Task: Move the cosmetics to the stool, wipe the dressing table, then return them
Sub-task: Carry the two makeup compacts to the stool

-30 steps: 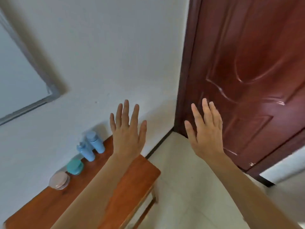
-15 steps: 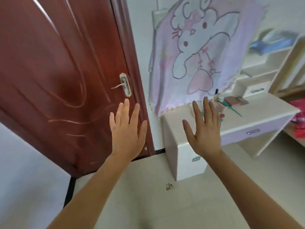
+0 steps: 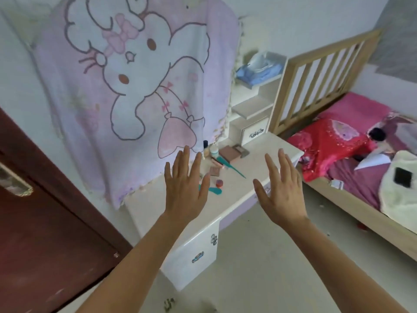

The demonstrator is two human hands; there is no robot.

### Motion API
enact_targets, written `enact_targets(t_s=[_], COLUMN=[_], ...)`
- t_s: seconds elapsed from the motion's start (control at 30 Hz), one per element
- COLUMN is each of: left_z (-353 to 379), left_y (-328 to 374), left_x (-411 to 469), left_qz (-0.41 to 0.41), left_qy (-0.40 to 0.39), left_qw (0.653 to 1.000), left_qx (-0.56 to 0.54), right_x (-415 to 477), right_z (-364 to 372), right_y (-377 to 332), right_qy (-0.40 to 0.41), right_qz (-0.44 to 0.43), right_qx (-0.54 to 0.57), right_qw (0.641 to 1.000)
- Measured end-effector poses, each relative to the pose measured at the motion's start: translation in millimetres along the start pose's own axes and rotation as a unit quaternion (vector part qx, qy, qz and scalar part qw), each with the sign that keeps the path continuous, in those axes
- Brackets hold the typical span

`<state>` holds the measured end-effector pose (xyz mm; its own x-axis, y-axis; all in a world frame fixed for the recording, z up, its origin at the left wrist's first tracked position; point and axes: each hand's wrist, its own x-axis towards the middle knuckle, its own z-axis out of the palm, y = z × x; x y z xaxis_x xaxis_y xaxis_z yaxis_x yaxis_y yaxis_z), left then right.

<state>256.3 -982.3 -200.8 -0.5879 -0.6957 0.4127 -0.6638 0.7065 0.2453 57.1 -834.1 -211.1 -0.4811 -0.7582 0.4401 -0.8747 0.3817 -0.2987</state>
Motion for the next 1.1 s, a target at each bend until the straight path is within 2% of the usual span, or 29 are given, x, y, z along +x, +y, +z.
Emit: enact_targets(t_s=[0.3, 0.43, 0.63, 0.87, 0.97, 1.1], left_z=[72.4, 119.1, 201.0, 260.7, 282.3, 312.7], left_y=[43.9, 45.5, 46.3, 63.6, 68.8, 64.5], left_x=[166.6, 208.8, 251.5, 286.2, 286.7, 288.7], left_qz=[0.058, 0.035, -0.05, -0.15, -0.207, -0.22], left_qy=[-0.053, -0.068, -0.138, -0.213, -0.248, -0.292], left_qw=[0.997, 0.996, 0.986, 0.963, 0.945, 0.931], left_qx=[0.016, 0.037, 0.084, 0.07, 0.043, 0.019], right_x=[126.6, 175.8, 261.6, 348.6, 363.4, 365.4], right_z=[19.1, 54.2, 129.5, 205.0, 234.9, 270.8], right_y=[94.9, 133.5, 196.8, 254.0, 261.4, 267.9], right_qy=[0.017, -0.015, -0.143, -0.289, -0.346, -0.411], right_qz=[0.061, 0.059, 0.015, -0.091, -0.102, -0.126], right_qx=[-0.01, 0.01, 0.049, 0.06, 0.06, 0.052], right_qw=[0.998, 0.998, 0.988, 0.951, 0.931, 0.901])
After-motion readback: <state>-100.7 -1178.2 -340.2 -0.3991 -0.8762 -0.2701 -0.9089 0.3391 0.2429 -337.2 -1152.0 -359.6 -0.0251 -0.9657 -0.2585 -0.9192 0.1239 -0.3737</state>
